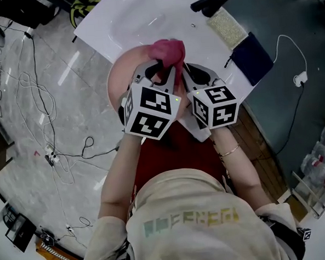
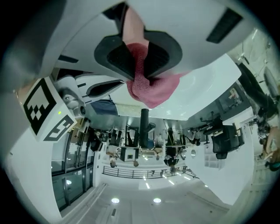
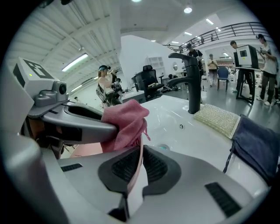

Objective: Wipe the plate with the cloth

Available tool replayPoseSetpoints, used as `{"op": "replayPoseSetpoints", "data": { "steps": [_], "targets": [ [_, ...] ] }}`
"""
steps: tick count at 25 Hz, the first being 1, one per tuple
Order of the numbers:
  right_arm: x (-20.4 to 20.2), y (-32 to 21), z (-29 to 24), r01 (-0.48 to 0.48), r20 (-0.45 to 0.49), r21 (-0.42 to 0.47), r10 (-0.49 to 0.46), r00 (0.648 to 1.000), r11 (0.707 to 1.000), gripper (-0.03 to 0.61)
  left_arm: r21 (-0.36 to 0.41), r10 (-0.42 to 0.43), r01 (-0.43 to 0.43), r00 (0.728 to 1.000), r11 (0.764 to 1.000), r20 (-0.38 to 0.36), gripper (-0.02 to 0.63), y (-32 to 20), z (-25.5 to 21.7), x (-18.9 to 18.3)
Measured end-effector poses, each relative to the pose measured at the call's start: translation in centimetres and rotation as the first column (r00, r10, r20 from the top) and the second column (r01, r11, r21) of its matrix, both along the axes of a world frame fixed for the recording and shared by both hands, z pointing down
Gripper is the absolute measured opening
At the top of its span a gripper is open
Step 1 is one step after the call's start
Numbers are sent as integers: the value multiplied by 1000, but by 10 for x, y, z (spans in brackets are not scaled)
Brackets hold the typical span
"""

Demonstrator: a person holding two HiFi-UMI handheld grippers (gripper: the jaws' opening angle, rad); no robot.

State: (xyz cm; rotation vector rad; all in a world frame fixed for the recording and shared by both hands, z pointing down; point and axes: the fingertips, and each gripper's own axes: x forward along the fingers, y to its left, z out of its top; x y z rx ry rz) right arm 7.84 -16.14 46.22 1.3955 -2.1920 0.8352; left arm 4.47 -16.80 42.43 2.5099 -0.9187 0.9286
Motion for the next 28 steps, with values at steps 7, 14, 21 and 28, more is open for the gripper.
{"op": "replayPoseSetpoints", "data": {
  "steps": [7, 14, 21, 28],
  "targets": [
    [1, 2, -3, -4, -10, 19, 4, 1000, 1000, 51, -46, 4, -1, 997, 999, 73, 67, 0, 21, -3],
    [-3, 4, -3, 1, -19, 25, 0, 1000, 1000, 51, -52, -45, 52, 991, 997, 130, 67, -1, 27, -27],
    [-3, 5, -3, 3, -33, 26, -2, 999, 1000, 51, -39, -132, 142, 971, 989, 200, 67, -1, 31, -70],
    [-4, 5, -5, 5, -42, 27, -4, 999, 1000, 51, -28, -211, 225, 945, 974, 248, 67, 3, 34, -111]
  ]
}}
